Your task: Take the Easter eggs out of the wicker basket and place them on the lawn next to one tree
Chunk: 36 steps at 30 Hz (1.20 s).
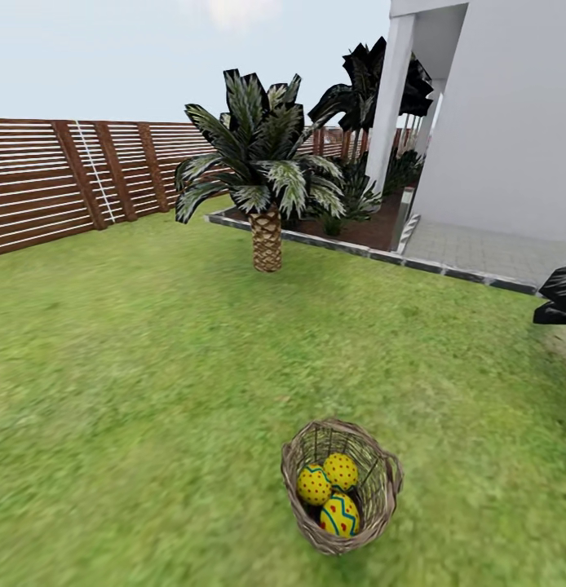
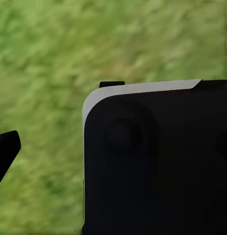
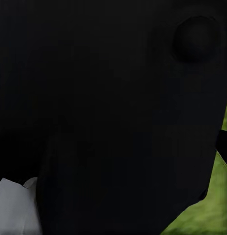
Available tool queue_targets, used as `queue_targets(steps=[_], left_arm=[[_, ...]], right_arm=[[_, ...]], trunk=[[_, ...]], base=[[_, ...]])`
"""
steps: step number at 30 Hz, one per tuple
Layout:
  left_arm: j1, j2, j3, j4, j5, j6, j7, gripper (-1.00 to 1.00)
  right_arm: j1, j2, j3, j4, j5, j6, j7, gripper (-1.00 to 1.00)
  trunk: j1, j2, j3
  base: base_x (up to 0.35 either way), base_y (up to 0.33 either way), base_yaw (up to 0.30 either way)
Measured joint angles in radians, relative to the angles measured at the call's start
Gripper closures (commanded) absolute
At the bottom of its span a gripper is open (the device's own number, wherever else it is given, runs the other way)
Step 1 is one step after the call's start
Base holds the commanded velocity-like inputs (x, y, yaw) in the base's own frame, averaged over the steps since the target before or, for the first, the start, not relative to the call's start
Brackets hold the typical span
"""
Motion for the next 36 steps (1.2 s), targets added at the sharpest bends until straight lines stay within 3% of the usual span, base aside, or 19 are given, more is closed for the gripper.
queue_targets(steps=[13, 20, 24, 36], left_arm=[[0.0, 0.001, -0.001, -0.001, 0.0, 0.001, 0.0, -1.0], [0.0, 0.001, -0.002, 0.0, -0.004, 0.006, -0.004, -1.0], [0.001, 0.019, -0.001, 0.004, -0.004, 0.013, 0.001, -1.0], [0.001, 0.019, -0.001, 0.004, -0.004, 0.013, 0.001, -1.0]], right_arm=[[0.0, 0.0, -0.003, -0.002, -0.007, 0.001, -0.003, -1.0], [0.0, -0.002, -0.001, -0.003, -0.002, 0.004, -0.009, -1.0], [-0.008, -0.004, -0.001, -0.001, -0.005, 0.007, -0.004, -1.0], [-0.008, -0.004, -0.001, -0.001, -0.005, 0.007, -0.004, -1.0]], trunk=[[0.0, 0.0, 0.0], [0.0, 0.0, 0.0], [0.0, 0.0, 0.0], [0.0, 0.0, 0.0]], base=[[0.172, -0.101, 0.0], [0.028, -0.004, 0.0], [0.0, 0.0, 0.0], [0.0, 0.0, 0.0]])
